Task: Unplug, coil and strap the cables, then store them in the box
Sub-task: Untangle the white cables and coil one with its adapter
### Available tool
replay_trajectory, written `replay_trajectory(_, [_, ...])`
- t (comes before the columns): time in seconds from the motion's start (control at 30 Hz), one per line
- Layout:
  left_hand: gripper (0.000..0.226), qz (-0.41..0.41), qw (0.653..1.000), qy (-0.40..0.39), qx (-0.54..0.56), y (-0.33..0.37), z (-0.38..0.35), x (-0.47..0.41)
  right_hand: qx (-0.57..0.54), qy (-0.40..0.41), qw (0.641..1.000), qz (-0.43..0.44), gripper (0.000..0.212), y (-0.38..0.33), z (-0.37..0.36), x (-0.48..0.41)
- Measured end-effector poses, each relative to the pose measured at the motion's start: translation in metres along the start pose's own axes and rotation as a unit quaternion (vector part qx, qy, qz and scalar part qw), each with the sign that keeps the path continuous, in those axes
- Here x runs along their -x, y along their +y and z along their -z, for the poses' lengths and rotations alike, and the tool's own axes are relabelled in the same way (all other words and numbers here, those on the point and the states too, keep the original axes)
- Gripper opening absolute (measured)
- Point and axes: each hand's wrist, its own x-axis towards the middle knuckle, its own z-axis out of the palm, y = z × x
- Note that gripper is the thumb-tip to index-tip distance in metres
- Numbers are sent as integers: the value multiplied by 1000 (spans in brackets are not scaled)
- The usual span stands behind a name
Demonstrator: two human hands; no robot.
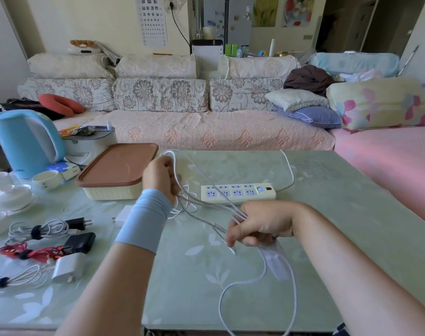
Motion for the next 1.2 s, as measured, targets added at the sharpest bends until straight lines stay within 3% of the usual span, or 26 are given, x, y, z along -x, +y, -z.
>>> replay_trajectory(0.07, [30, 5, 1000, -10, 8, 12, 14, -6, -3, 47, 999, 21, 16, 3, 6, 0])
replay_trajectory(0.17, [36, 88, 993, -50, 66, 10, 24, -8, -24, 128, 990, 48, 30, 2, 6, -9])
replay_trajectory(0.27, [31, 151, 981, -71, 93, -3, 18, -7, -82, 115, 989, 48, 49, -4, 0, -17])
replay_trajectory(0.37, [27, 171, 981, -90, 19, -1, 17, -7, -162, 86, 980, 80, 69, -2, 5, -20])
replay_trajectory(0.43, [27, 185, 973, -122, -64, 5, 21, -6, -212, 96, 967, 101, 65, 4, 12, -18])
replay_trajectory(0.6, [26, 188, 951, -159, -184, 19, 33, 0, -240, 78, 963, 90, 24, 16, 20, -11])
replay_trajectory(0.73, [26, 163, 954, -163, -192, 19, 36, -1, -244, 29, 968, 51, 25, 20, 21, -10])
replay_trajectory(0.9, [24, 103, 976, -130, -142, 4, 8, 10, -257, 87, 961, 51, 15, -5, 15, -17])
replay_trajectory(1.03, [27, 67, 993, -91, -45, -15, -22, 23, -146, 173, 968, 111, 66, -22, -7, -27])
replay_trajectory(1.07, [28, 62, 995, -78, -25, -18, -27, 25, -115, 188, 968, 122, 70, -23, -15, -30])
replay_trajectory(1.2, [27, 73, 995, -66, -10, -18, -27, 24, -41, 186, 977, 95, 23, -26, -23, -29])
